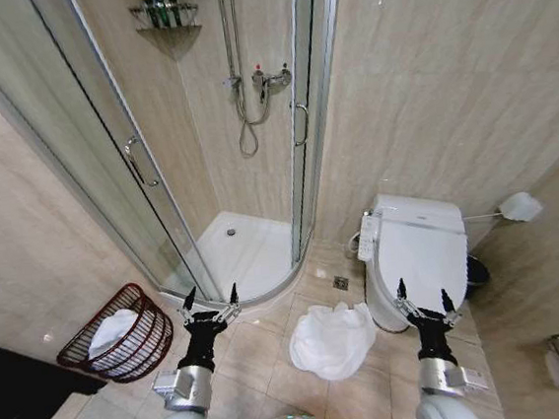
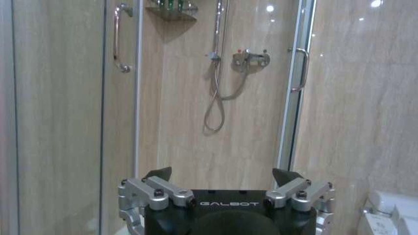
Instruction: Discard the used towel into the hamper.
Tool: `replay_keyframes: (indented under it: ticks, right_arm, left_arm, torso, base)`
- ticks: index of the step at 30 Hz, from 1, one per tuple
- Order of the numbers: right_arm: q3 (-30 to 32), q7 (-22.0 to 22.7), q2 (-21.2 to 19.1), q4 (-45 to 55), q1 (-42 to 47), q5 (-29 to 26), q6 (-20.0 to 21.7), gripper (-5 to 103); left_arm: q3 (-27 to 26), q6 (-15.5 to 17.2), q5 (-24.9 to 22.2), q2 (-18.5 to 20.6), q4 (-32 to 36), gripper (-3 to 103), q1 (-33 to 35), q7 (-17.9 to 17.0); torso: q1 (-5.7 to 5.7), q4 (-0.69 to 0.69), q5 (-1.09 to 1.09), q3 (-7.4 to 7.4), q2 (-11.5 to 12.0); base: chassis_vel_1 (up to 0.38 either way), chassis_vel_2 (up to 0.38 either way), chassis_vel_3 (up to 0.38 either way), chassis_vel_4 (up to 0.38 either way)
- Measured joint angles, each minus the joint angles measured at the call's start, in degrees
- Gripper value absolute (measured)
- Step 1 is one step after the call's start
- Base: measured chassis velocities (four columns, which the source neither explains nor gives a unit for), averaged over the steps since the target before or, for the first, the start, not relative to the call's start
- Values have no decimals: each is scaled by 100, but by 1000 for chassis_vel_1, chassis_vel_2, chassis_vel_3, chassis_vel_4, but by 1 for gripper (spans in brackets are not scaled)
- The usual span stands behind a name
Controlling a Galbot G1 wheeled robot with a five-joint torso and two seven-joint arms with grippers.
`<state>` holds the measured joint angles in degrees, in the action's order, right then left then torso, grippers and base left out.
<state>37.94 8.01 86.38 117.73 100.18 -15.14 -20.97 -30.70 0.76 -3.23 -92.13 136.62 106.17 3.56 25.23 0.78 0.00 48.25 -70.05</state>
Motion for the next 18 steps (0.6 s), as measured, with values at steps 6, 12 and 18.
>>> replay_keyframes:
  ticks: [6, 12, 18]
  right_arm:
    - [-19, -167, -7, 98, 119, -99, 20, 100]
    - [-15, -265, -17, 118, 158, -160, 65, 100]
    - [-12, -297, -22, 119, 187, -179, 66, 100]
  left_arm:
    - [0, 0, 0, 0, 0, 100, 0, 0]
    - [0, 0, 0, 0, 0, 100, 0, 0]
    - [0, 0, 0, 0, 0, 100, 0, 0]
  torso:
    - [-90, 0, 0, -107, 197]
    - [-172, 0, 0, -210, 382]
    - [-242, 0, 0, -293, 537]
  base:
    - [0, 0, 0, 0]
    - [0, 0, 0, 0]
    - [0, 0, 0, 0]
